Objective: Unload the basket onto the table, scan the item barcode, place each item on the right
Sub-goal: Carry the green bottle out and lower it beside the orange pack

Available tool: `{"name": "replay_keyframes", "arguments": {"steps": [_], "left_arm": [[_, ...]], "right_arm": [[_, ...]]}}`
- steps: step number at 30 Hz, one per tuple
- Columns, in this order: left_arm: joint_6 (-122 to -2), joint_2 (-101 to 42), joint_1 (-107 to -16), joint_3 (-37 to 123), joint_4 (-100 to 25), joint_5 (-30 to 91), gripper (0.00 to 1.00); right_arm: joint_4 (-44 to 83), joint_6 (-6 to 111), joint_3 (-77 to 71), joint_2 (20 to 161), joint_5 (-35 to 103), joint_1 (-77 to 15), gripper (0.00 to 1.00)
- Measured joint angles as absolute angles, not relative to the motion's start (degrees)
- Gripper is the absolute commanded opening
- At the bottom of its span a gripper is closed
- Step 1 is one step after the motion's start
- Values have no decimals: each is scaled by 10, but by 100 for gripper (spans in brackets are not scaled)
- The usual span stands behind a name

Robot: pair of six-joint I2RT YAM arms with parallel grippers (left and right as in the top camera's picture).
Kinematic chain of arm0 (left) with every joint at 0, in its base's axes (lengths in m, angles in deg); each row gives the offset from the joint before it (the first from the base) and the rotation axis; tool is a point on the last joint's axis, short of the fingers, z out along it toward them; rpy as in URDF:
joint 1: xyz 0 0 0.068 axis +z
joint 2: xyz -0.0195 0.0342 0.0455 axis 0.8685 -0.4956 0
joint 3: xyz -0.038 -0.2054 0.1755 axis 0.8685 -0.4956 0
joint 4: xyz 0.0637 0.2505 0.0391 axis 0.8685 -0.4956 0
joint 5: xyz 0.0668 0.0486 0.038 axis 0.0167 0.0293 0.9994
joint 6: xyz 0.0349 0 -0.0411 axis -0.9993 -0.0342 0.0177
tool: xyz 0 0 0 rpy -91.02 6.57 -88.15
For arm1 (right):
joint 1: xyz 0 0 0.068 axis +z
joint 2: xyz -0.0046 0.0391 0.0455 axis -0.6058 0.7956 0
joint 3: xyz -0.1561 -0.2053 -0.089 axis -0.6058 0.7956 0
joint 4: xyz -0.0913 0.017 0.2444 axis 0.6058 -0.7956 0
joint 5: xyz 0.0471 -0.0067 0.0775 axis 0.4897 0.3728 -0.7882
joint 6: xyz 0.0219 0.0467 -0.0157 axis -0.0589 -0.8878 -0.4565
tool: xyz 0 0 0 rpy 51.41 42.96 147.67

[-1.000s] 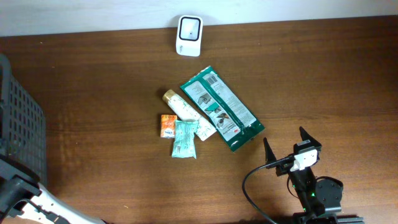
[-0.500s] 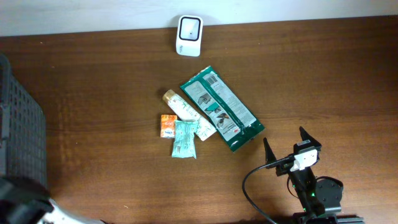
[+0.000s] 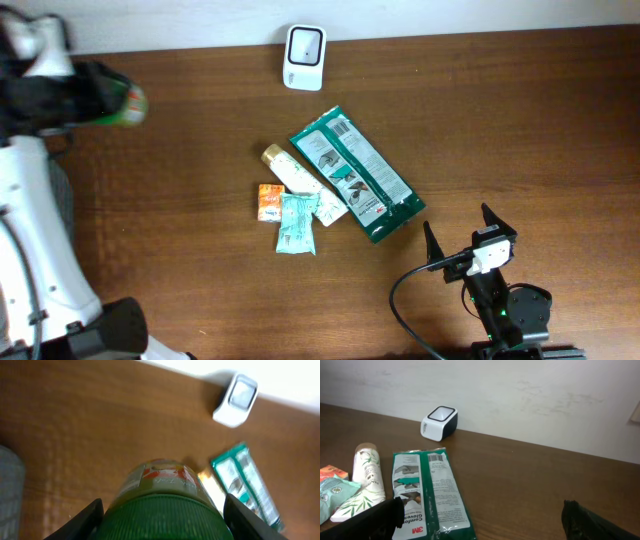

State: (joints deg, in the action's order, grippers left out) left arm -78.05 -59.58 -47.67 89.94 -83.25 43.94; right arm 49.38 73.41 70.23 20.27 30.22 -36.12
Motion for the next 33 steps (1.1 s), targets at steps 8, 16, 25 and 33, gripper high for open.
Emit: {"name": "replay_keyframes", "arguments": {"steps": [8, 16, 25, 33], "left_arm": [[-781, -599, -622, 645, -759, 526, 45], [-781, -602, -632, 440, -641, 534, 46], [-781, -602, -645, 421, -599, 535, 47], [-781, -602, -648, 410, -582, 534, 47]], "right_arm": [[494, 734, 702, 203, 302, -361, 99], [494, 735, 702, 203, 302, -361, 98], [494, 735, 702, 203, 302, -361, 98], [494, 734, 702, 203, 302, -361, 98]]}}
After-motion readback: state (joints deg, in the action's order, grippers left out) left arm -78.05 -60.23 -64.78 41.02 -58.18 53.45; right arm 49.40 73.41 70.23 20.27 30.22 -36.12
